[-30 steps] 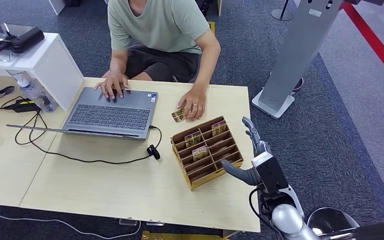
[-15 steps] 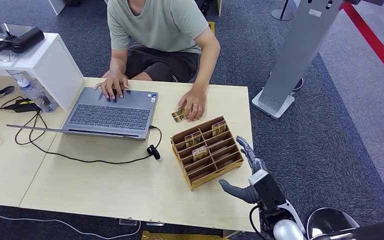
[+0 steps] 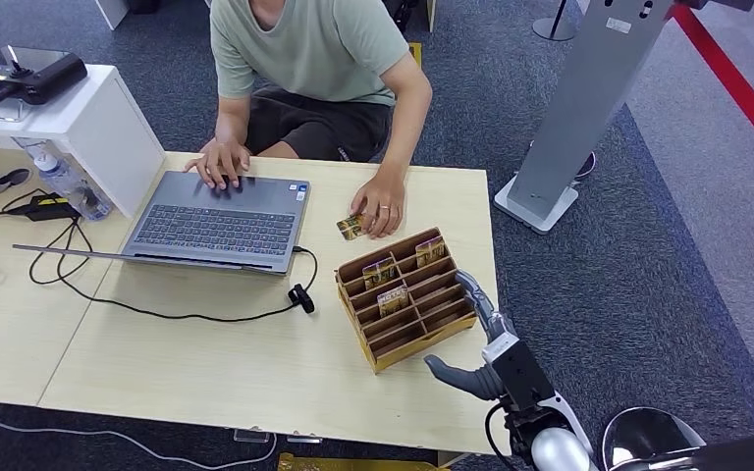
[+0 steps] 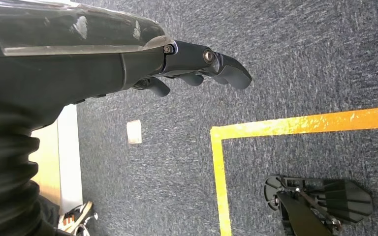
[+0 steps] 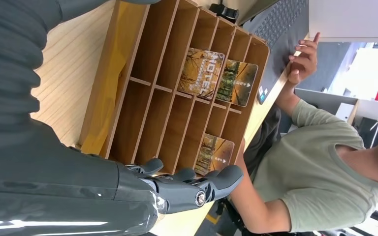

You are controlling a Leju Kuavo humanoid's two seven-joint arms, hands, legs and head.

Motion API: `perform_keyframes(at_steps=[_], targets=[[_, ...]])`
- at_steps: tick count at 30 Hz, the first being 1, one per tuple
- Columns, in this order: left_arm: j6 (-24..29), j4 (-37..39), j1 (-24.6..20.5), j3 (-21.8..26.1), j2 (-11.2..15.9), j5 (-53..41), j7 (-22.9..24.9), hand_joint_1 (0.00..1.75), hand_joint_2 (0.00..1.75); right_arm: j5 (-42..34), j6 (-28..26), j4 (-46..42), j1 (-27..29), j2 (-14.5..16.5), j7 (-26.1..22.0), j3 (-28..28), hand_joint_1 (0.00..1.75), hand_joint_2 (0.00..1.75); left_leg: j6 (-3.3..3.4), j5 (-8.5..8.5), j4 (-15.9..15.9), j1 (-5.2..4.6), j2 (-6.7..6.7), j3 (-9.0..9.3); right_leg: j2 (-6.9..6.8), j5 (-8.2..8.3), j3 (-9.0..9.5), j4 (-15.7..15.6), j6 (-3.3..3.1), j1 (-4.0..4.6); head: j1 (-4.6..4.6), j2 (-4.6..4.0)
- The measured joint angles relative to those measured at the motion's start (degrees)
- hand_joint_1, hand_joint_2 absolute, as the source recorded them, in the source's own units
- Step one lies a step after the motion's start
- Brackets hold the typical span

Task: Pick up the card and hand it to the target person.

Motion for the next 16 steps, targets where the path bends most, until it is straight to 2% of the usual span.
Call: perform_keyframes(at_steps=[16], targets=[[0.13, 0.00, 0.00, 0.00, 0.00, 0.00, 0.11, 0.00, 1.75, 0.47, -0.45, 1.87, -0.44, 0.55, -0.26, 0.19, 0.00, 1.75, 0.00, 0.00, 0.00, 0.00, 0.00, 0.00, 0.00, 0.00, 0.00, 0.00, 0.00, 0.00, 0.02, 0.00]])
